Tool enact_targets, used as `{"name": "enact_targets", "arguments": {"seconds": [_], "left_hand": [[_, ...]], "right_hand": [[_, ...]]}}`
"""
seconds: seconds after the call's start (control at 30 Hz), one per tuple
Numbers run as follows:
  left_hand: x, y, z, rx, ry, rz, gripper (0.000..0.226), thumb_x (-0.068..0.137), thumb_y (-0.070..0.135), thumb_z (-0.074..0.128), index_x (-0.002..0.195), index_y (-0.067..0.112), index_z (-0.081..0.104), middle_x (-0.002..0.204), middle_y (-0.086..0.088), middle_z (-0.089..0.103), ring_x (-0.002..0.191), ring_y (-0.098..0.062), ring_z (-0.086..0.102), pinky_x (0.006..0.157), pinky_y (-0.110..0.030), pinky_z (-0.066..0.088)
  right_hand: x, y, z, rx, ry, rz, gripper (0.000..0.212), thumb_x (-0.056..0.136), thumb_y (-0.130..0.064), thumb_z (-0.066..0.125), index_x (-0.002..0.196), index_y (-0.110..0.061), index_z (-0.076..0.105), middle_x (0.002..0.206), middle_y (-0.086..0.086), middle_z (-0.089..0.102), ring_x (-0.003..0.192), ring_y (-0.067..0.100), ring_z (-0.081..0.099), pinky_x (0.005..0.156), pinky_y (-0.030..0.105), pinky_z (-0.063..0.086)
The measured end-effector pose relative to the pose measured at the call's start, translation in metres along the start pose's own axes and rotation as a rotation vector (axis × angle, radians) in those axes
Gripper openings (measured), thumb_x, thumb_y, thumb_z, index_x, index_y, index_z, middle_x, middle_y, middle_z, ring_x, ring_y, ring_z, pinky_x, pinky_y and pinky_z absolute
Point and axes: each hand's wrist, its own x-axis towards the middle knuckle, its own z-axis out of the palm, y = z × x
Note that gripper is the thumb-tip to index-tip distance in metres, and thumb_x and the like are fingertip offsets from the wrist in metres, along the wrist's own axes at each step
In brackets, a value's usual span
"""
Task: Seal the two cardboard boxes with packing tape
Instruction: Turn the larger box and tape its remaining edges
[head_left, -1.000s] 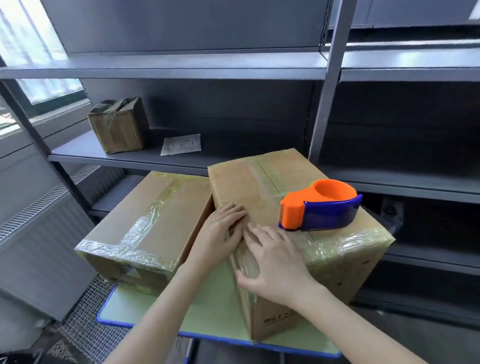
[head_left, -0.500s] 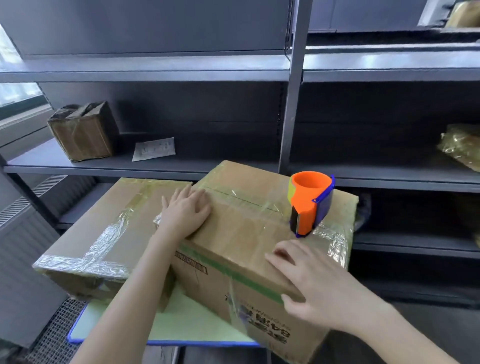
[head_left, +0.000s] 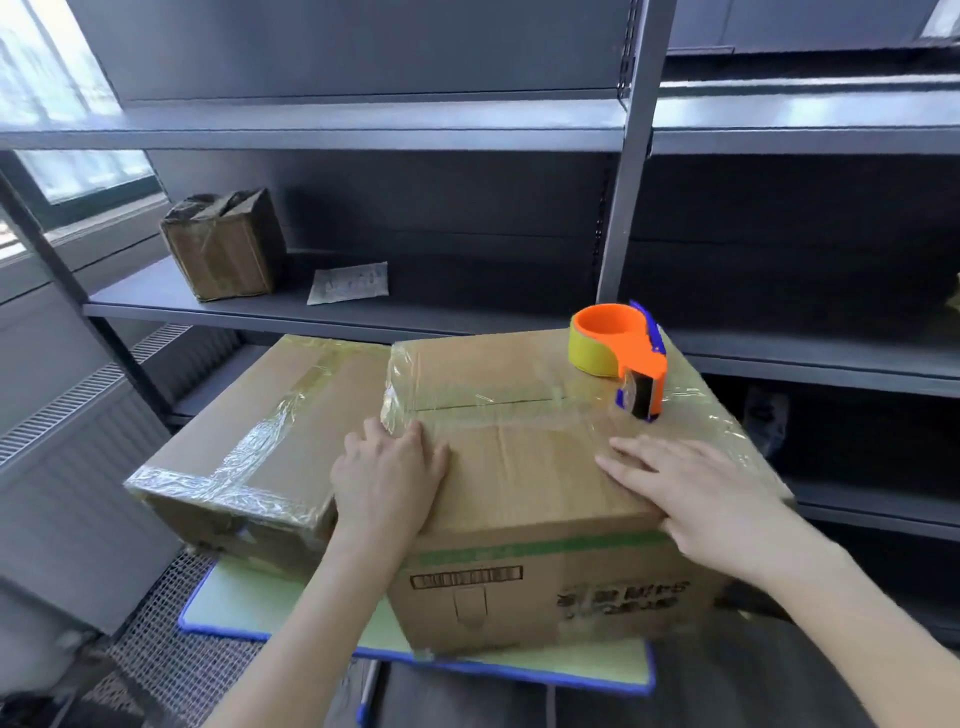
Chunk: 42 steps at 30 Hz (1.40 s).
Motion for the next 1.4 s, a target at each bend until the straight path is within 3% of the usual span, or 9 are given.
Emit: {"name": "enact_targets", "arguments": {"seconds": [0.17, 0.3, 0.4, 0.53, 0.8, 1.03, 1.1, 1.23, 1.4], "left_hand": [[0.009, -0.004, -0.001, -0.131, 0.048, -0.049, 0.035, 0.096, 0.041, 0.037, 0.113, 0.025, 0.064, 0.103, -0.008, 0.051, 0.094, -0.028, 0.054, 0.07, -0.031, 0.042], [0.044, -0.015, 0.013, -0.213, -0.055, 0.135, 0.039, 0.097, 0.04, 0.039, 0.13, 0.024, 0.052, 0.142, -0.008, 0.041, 0.132, -0.028, 0.034, 0.103, -0.037, 0.031], [0.068, -0.021, 0.021, -0.272, -0.09, 0.284, 0.043, 0.098, 0.039, 0.039, 0.137, 0.022, 0.046, 0.153, -0.004, 0.028, 0.144, -0.024, 0.014, 0.116, -0.039, 0.01], [0.079, -0.016, 0.025, -0.342, -0.169, 0.323, 0.048, 0.101, 0.032, 0.034, 0.146, 0.015, 0.033, 0.156, -0.003, 0.02, 0.145, -0.019, 0.009, 0.117, -0.033, 0.002], [0.038, 0.002, 0.015, -0.187, -0.097, 0.191, 0.05, 0.101, 0.034, 0.024, 0.144, 0.01, 0.032, 0.154, -0.003, 0.027, 0.142, -0.015, 0.019, 0.116, -0.031, 0.011], [0.004, 0.026, 0.0, 0.133, 0.002, 0.144, 0.049, 0.095, 0.046, 0.029, 0.107, 0.01, 0.061, 0.108, -0.005, 0.061, 0.105, -0.023, 0.055, 0.08, -0.03, 0.042], [0.017, 0.023, -0.002, 0.091, 0.043, 0.167, 0.044, 0.095, 0.041, 0.035, 0.096, 0.01, 0.066, 0.101, -0.007, 0.061, 0.097, -0.026, 0.055, 0.08, -0.031, 0.04], [0.048, 0.009, 0.011, -0.242, -0.046, 0.268, 0.042, 0.096, 0.039, 0.041, 0.126, 0.012, 0.054, 0.13, -0.004, 0.047, 0.121, -0.025, 0.041, 0.102, -0.033, 0.032], [0.065, 0.005, 0.02, -0.227, -0.097, 0.384, 0.048, 0.099, 0.036, 0.037, 0.143, 0.016, 0.037, 0.15, 0.0, 0.033, 0.14, -0.022, 0.024, 0.112, -0.037, 0.014]], "right_hand": [[0.017, -0.035, 0.002, 0.044, -0.072, 0.034, 0.083, 0.087, -0.065, 0.03, 0.148, -0.023, -0.008, 0.155, 0.014, -0.011, 0.143, 0.032, -0.008, 0.116, 0.042, -0.001], [0.029, -0.063, 0.012, 0.095, 0.01, 0.058, 0.09, 0.078, -0.076, 0.012, 0.149, -0.021, -0.004, 0.155, 0.008, -0.011, 0.141, 0.037, -0.012, 0.114, 0.052, -0.006], [0.033, -0.076, 0.02, 0.108, 0.107, 0.057, 0.096, 0.075, -0.077, 0.001, 0.149, -0.017, 0.009, 0.155, 0.01, 0.0, 0.144, 0.024, 0.001, 0.114, 0.055, -0.001], [0.029, -0.07, 0.025, 0.15, 0.231, 0.023, 0.077, 0.085, -0.068, 0.024, 0.125, -0.012, 0.059, 0.131, 0.013, 0.055, 0.122, 0.026, 0.052, 0.101, 0.05, 0.041], [0.031, -0.024, 0.043, 0.175, 0.435, -0.186, 0.062, 0.096, -0.054, 0.026, 0.12, -0.011, 0.063, 0.126, 0.007, 0.06, 0.117, 0.023, 0.056, 0.096, 0.044, 0.046], [0.044, 0.026, 0.033, 0.493, 0.39, -0.092, 0.037, 0.091, -0.028, 0.052, 0.126, -0.014, 0.057, 0.134, -0.002, 0.052, 0.131, 0.014, 0.042, 0.112, 0.034, 0.028], [0.046, 0.007, 0.032, 0.399, 0.344, -0.013, 0.049, 0.093, -0.04, 0.049, 0.134, -0.013, 0.048, 0.144, 0.002, 0.041, 0.137, 0.016, 0.032, 0.117, 0.033, 0.015], [0.038, -0.051, 0.019, 0.222, 0.069, 0.044, 0.093, 0.075, -0.078, 0.0, 0.149, -0.022, 0.001, 0.152, 0.0, -0.011, 0.142, 0.03, -0.012, 0.114, 0.049, -0.01], [0.035, -0.108, 0.011, 0.102, -0.021, -0.068, 0.101, 0.079, -0.078, 0.025, 0.147, -0.011, -0.009, 0.151, 0.017, -0.02, 0.137, 0.042, -0.02, 0.107, 0.064, -0.014]]}}
